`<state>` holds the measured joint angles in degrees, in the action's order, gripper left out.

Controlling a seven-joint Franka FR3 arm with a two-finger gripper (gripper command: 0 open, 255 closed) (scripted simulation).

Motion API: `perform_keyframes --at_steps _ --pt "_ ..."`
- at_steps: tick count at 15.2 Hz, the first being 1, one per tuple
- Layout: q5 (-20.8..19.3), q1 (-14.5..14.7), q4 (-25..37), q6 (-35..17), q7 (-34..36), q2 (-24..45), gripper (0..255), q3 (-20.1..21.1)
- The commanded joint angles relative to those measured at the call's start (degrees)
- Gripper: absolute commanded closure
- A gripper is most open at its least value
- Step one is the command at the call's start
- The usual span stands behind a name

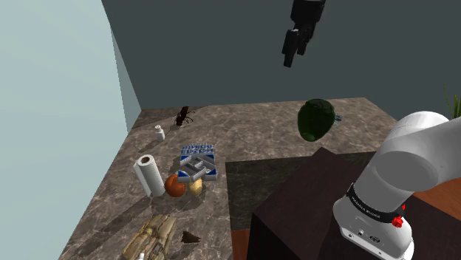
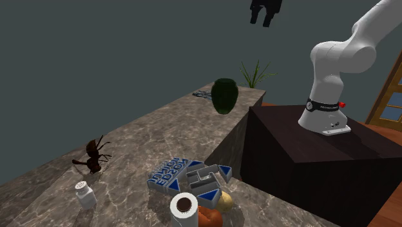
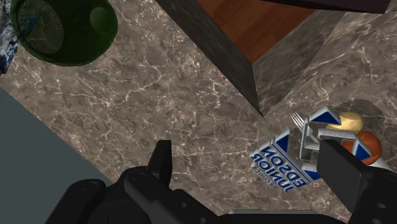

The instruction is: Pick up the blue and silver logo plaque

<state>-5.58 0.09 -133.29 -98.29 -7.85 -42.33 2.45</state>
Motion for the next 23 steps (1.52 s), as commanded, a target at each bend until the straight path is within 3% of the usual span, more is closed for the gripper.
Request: perform_keyframes --at_steps 1,12,23 --pt "0.0 0.0 0.0 0.0 0.0 0.0 0 0.0" --pt "5.6 0.9 -3.8 -14.2 12.7 15.1 0 5.9" --pt "8.4 2.0 0.9 -27.3 24.2 36.6 0 10.8"
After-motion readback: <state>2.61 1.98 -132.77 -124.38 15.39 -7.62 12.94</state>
